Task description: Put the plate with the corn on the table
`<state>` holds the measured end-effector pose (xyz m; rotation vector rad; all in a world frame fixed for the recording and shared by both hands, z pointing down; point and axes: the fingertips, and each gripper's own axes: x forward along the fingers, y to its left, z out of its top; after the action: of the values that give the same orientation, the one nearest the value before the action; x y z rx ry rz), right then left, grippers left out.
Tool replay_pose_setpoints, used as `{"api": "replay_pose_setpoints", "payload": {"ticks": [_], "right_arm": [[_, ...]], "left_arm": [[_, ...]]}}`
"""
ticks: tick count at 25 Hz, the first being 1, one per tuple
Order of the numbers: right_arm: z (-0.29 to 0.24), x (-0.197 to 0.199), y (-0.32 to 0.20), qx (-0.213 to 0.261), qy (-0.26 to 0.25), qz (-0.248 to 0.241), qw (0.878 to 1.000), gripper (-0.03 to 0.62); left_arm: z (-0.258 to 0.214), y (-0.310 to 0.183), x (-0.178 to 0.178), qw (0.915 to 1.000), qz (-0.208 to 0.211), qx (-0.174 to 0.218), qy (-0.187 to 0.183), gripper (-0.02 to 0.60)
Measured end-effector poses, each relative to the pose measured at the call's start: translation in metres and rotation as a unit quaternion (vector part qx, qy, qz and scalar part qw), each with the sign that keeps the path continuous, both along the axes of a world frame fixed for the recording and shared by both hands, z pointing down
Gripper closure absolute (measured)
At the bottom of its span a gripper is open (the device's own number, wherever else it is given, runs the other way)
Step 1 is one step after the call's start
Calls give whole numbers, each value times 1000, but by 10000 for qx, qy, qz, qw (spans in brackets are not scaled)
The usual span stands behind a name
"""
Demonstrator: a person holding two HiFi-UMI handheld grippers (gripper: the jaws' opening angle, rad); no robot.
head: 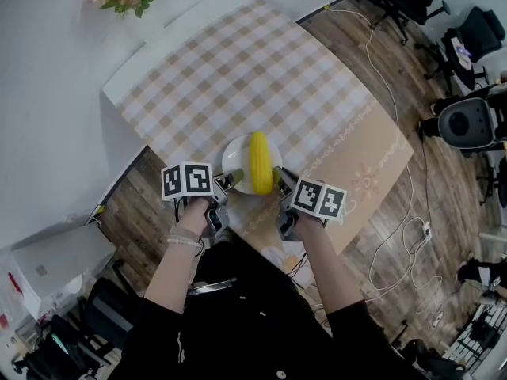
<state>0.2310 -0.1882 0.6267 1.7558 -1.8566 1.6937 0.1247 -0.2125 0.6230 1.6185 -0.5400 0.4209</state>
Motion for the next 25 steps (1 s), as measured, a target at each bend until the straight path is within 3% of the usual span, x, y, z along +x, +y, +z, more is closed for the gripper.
{"api": "replay_pose_setpoints", "payload": {"ticks": [8, 25], "right_arm": [[1, -1, 0, -56, 145, -42, 9999, 502], [1, -6, -7, -117, 463, -71, 9988, 508]], "left_arm": [[-8, 2, 2, 9996, 83, -3, 259, 427], [-8, 12, -27, 9998, 190, 57, 39, 419]]}}
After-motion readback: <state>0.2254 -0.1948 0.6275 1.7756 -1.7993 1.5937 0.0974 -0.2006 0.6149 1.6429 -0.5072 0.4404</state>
